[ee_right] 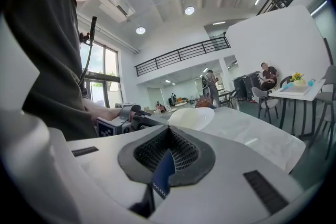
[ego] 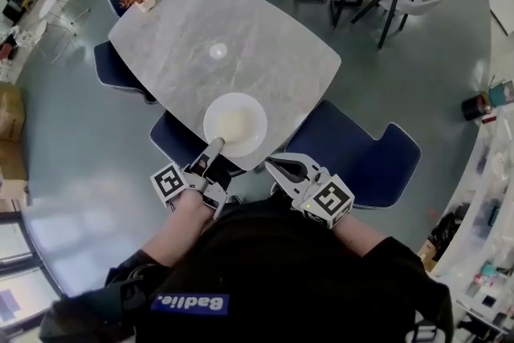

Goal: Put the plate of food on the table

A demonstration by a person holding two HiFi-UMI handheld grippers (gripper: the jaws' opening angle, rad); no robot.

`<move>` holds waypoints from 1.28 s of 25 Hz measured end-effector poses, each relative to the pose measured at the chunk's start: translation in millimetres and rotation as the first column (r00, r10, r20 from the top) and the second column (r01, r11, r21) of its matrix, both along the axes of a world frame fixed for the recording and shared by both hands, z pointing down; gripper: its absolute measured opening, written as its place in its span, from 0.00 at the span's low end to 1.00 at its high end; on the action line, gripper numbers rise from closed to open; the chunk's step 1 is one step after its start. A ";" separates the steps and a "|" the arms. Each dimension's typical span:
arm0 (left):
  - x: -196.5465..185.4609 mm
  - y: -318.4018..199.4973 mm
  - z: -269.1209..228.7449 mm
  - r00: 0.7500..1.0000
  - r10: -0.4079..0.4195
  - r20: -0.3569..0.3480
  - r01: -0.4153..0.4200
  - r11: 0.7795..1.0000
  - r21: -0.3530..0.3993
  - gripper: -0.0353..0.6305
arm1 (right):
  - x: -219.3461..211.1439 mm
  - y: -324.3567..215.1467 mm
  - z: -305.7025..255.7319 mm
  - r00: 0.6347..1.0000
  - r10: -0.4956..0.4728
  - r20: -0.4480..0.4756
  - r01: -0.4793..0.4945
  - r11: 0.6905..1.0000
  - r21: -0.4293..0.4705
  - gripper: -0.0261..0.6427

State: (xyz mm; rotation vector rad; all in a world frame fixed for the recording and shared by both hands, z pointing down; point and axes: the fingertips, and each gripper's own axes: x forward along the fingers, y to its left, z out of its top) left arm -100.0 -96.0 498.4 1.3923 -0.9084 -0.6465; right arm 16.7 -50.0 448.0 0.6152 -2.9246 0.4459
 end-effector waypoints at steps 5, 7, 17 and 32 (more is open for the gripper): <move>2.8 -21.6 6.8 0.999 -0.042 0.005 0.042 0.999 -0.003 0.07 | 13.8 -8.8 10.5 0.999 -0.029 -0.018 0.029 0.998 -0.049 0.05; 2.1 -27.8 9.1 0.999 -0.049 0.006 0.049 0.999 -0.002 0.07 | 14.5 -10.9 12.9 0.999 -0.037 -0.021 0.036 0.998 -0.050 0.05; -23.8 -74.4 24.6 0.999 -0.034 0.025 0.034 0.999 -0.009 0.07 | 3.2 -35.9 17.5 0.998 0.025 -0.050 -0.028 0.998 -0.053 0.05; -49.5 -166.6 82.9 0.999 0.043 0.030 -0.041 0.997 -0.065 0.07 | -19.0 -75.0 35.9 0.984 0.150 -0.091 -0.158 0.984 -0.085 0.05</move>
